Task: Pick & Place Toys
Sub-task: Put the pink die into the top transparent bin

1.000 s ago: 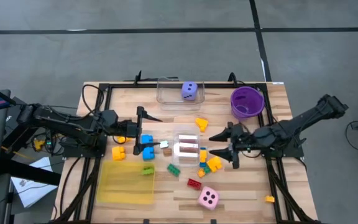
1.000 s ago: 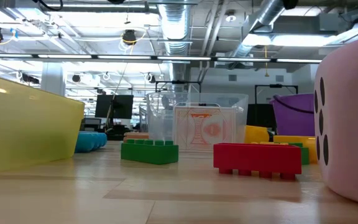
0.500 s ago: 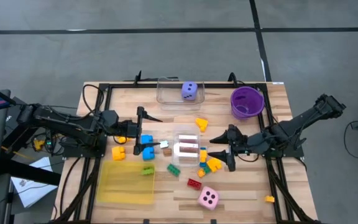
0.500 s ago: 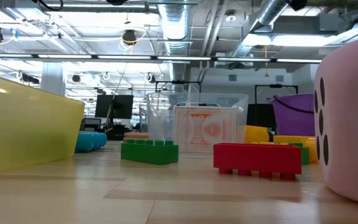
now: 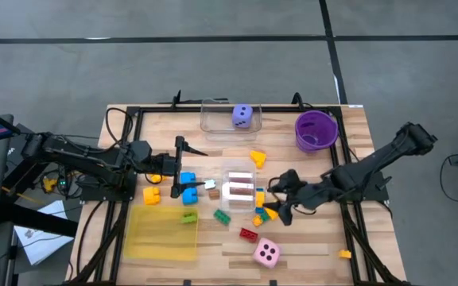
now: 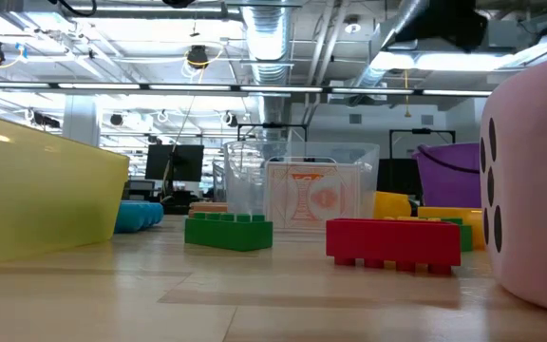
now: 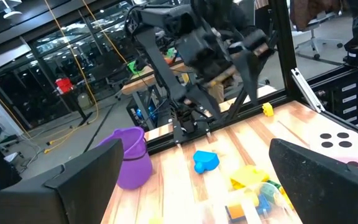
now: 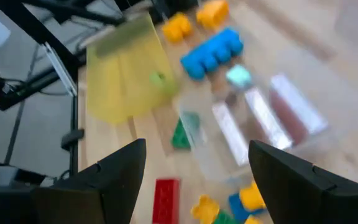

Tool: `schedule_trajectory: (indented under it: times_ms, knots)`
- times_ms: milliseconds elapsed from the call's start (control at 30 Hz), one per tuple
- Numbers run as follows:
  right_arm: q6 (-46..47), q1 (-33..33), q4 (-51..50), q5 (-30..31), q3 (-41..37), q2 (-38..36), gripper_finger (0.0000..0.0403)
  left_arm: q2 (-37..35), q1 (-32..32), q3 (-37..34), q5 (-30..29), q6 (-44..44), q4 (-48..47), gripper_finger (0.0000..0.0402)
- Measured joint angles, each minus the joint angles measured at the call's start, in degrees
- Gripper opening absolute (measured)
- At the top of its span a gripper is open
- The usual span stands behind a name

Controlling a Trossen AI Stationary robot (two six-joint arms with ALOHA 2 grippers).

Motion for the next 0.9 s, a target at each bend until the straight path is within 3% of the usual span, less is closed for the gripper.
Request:
schedule_trajectory:
  times_ms: [333, 467, 900]
  knots:
    - [7.1, 0.3, 0.1, -15.1, 5.4, 9.5, 0.0277, 0.0, 0.0, 0.0, 0.2, 0.0, 0.0, 0.04]
    - [7.5, 1.5, -3.1, -16.5, 12.3, 13.4, 0.0277, 0.0, 0.0, 0.0, 0.2, 0.0, 0.0, 0.04]
    - [21.3, 7.8, -30.6, -14.9, 39.6, 33.0, 0.0277, 0.0, 0.0, 0.0, 0.7, 0.0, -1.6, 0.04]
